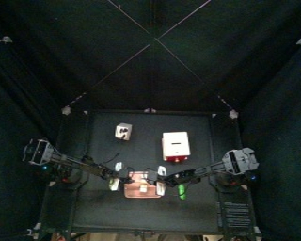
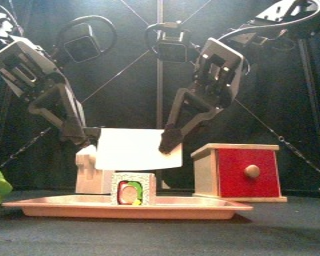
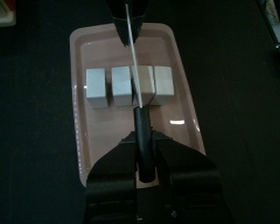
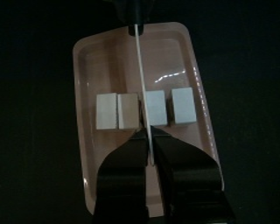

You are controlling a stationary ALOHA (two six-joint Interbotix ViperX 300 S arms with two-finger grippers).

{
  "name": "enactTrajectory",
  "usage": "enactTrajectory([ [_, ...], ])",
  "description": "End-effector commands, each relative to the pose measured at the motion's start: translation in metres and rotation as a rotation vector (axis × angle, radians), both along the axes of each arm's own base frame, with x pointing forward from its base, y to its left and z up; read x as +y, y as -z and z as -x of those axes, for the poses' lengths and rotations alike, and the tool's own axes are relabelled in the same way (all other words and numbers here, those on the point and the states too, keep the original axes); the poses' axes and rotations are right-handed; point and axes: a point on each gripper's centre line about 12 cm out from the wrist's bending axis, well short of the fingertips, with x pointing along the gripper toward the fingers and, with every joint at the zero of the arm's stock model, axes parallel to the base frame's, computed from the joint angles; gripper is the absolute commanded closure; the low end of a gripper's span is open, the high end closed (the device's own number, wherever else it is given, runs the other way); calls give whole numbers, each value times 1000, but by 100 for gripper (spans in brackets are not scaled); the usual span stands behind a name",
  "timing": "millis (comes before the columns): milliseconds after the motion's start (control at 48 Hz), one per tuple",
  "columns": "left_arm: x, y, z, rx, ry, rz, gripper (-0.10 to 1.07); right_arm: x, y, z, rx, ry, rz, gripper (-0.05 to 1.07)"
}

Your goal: Cut sushi roll

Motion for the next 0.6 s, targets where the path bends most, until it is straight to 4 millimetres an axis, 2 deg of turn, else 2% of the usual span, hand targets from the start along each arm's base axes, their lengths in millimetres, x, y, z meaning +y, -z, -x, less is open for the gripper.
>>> enactTrajectory([
  [0, -3, -4, -6, -19, 10, 6, 88, -3, -21, -8, -60, 2, -7, 85],
  [312, -3, 0, -8, -5, 9, 4, 88, -3, -14, -9, -43, 7, -10, 85],
  [583, -4, 3, -7, 2, 6, 12, 88, -1, 3, -10, 1, 37, -44, 85],
])
